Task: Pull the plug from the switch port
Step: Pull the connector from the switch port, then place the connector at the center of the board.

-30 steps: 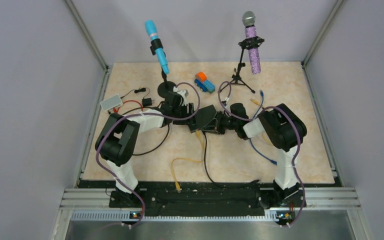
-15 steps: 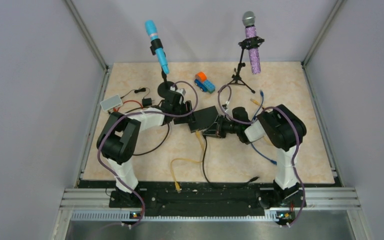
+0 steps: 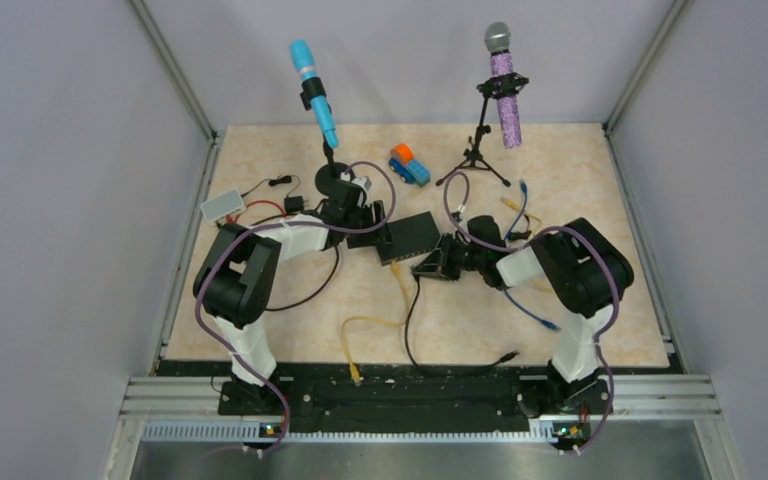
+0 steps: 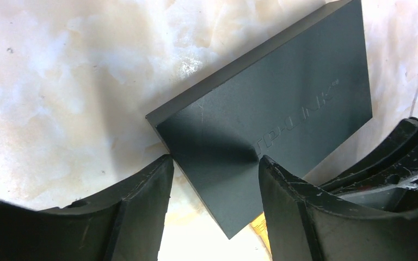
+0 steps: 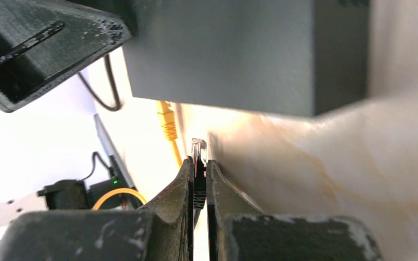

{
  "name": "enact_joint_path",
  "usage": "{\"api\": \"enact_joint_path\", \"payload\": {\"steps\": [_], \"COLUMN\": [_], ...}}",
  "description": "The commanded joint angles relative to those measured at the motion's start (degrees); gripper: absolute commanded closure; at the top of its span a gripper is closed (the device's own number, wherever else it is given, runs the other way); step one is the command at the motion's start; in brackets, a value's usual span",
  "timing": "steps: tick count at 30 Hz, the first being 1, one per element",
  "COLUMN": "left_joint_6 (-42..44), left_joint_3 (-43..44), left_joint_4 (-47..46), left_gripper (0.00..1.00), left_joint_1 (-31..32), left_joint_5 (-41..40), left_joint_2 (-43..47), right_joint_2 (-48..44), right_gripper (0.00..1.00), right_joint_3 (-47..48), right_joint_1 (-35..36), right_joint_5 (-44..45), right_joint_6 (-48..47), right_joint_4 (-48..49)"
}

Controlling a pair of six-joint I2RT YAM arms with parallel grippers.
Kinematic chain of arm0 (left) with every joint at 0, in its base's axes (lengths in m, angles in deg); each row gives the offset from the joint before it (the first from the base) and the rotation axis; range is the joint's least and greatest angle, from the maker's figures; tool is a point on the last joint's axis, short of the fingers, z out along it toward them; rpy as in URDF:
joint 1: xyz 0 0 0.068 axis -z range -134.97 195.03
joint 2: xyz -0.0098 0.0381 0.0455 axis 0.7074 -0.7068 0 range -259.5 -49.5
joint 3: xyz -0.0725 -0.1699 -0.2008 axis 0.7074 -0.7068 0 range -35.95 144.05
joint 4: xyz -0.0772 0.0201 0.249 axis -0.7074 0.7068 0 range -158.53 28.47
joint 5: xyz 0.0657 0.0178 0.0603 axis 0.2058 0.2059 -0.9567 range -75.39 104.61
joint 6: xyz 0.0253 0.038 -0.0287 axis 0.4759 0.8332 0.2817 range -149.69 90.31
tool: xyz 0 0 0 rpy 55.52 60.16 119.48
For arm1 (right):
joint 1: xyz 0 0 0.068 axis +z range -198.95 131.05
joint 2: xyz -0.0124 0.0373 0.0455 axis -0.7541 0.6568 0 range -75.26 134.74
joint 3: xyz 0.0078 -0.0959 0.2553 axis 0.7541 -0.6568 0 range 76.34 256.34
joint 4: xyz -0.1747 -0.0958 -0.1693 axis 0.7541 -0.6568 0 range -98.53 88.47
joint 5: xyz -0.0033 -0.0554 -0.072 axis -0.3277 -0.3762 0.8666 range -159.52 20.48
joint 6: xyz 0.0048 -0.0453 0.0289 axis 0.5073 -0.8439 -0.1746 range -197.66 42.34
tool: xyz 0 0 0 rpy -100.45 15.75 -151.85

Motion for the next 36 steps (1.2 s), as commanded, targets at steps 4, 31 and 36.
{"api": "enact_joint_path", "payload": {"steps": [4, 31, 36], "left_joint_6": [3.3, 4.8, 5.0], "left_joint_3": [-1.6, -7.4, -6.7], "left_joint_4": [4.6, 1.2, 1.2], "left_gripper": [0.29, 0.01, 0.01], "left_joint_1": [0.0, 0.0, 0.0], "left_joint_5": [-2.6, -13.6, -13.0], "left_joint_2": [-1.4, 16.5, 16.5], "right_joint_2": [-13.3, -74.7, -73.1], "right_gripper": [1.00, 1.00, 1.00], "right_joint_3": [-4.5, 3.9, 10.0], "right_joint_1": [-0.8, -0.7, -0.8], "right_joint_5": [10.1, 58.7, 65.9], "right_joint_6": [-5.8, -20.5, -26.3], "right_joint_4": [-8.8, -46.3, -53.3]}}
